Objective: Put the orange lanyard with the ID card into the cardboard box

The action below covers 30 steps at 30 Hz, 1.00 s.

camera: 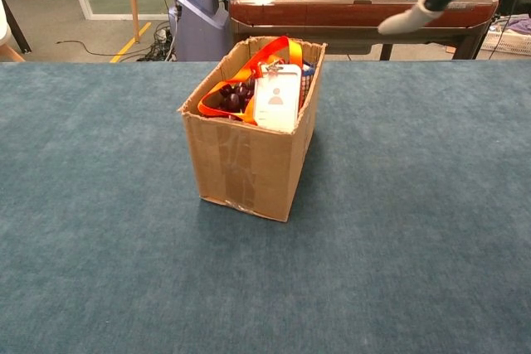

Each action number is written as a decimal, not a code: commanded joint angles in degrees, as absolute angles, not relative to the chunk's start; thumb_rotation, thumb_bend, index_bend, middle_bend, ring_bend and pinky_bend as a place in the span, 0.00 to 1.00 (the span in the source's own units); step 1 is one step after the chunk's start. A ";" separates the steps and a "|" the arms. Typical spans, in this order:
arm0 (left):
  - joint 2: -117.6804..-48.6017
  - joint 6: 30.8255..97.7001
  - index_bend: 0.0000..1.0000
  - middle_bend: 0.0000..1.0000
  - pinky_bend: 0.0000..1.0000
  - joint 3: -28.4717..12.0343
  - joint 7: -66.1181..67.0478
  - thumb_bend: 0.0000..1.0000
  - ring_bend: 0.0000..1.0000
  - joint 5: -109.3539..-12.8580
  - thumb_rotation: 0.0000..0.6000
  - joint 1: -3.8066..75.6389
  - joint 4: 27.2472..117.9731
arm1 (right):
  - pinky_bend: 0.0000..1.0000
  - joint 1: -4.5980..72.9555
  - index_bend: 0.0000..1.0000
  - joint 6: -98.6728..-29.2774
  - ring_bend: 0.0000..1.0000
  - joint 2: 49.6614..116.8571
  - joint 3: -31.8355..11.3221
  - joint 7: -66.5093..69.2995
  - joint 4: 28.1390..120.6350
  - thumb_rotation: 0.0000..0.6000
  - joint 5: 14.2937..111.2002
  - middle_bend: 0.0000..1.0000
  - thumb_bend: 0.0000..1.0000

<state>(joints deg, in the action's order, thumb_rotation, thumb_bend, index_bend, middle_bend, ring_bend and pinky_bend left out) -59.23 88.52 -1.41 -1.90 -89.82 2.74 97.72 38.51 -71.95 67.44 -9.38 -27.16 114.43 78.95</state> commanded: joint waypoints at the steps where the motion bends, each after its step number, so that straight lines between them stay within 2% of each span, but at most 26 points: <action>1: -59.64 89.93 0.41 0.42 0.43 -1.01 -1.69 0.16 0.29 -91.89 1.00 2.57 97.86 | 1.00 32.02 0.40 -77.90 1.00 64.23 -3.97 -21.15 112.28 1.00 87.31 0.92 0.03; 6: -59.94 89.73 0.41 0.42 0.43 -0.57 -0.67 0.16 0.29 -92.67 1.00 2.67 98.28 | 0.99 25.33 0.41 -85.14 0.96 62.75 -0.16 -11.66 107.85 1.00 92.59 0.85 0.03; 9: -60.18 89.55 0.42 0.42 0.43 -0.38 -0.28 0.16 0.30 -93.13 1.00 2.82 98.36 | 0.93 21.77 0.41 -88.54 0.87 62.37 1.68 -7.96 104.16 1.00 94.43 0.75 0.03; 12: -60.44 89.39 0.42 0.42 0.43 -0.14 0.30 0.16 0.30 -93.55 1.00 2.93 98.51 | 0.78 18.97 0.41 -88.89 0.68 60.83 4.05 -6.08 101.90 1.00 94.95 0.61 0.02; 13: -60.52 89.34 0.42 0.42 0.43 -0.08 0.45 0.16 0.30 -93.65 1.00 2.95 98.54 | 0.70 18.32 0.41 -88.87 0.57 60.41 4.52 -5.68 101.57 1.00 94.86 0.54 0.00; 14: -60.59 89.28 0.42 0.42 0.43 -0.01 0.62 0.16 0.29 -93.74 1.00 2.96 98.57 | 0.65 17.66 0.41 -89.12 0.52 60.22 4.78 -5.23 101.15 1.00 94.83 0.50 0.00; 16: -60.76 89.16 0.42 0.42 0.43 0.12 1.00 0.16 0.29 -93.84 1.00 2.99 98.60 | 0.50 15.95 0.41 -90.30 0.37 60.54 5.07 -4.02 99.56 1.00 94.65 0.39 0.00; 19: -60.99 88.92 0.42 0.42 0.43 0.17 1.64 0.16 0.29 -93.67 1.00 3.04 98.47 | 0.34 13.41 0.40 -92.37 0.26 61.98 5.16 -1.54 96.52 1.00 94.20 0.29 0.00; 22: -61.17 88.72 0.42 0.42 0.43 0.15 1.98 0.16 0.29 -93.33 1.00 3.06 98.39 | 0.27 11.26 0.37 -94.71 0.20 63.56 5.12 4.16 92.92 1.00 94.49 0.22 0.00; 27: -61.33 88.51 0.42 0.42 0.43 0.26 2.42 0.16 0.29 -93.10 1.00 3.06 98.29 | 0.26 7.87 0.36 -100.39 0.19 67.60 3.17 10.60 85.54 1.00 94.52 0.21 0.00; 30: -61.48 88.19 0.42 0.42 0.43 0.32 2.99 0.16 0.30 -93.25 1.00 3.26 98.46 | 0.26 6.69 0.36 -102.09 0.19 67.52 2.53 13.86 83.76 1.00 94.68 0.21 0.00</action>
<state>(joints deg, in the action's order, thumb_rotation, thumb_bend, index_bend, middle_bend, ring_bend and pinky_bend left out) -61.42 88.26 0.30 2.88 -93.15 3.19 98.41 8.42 -99.73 66.60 3.48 11.31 85.67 94.44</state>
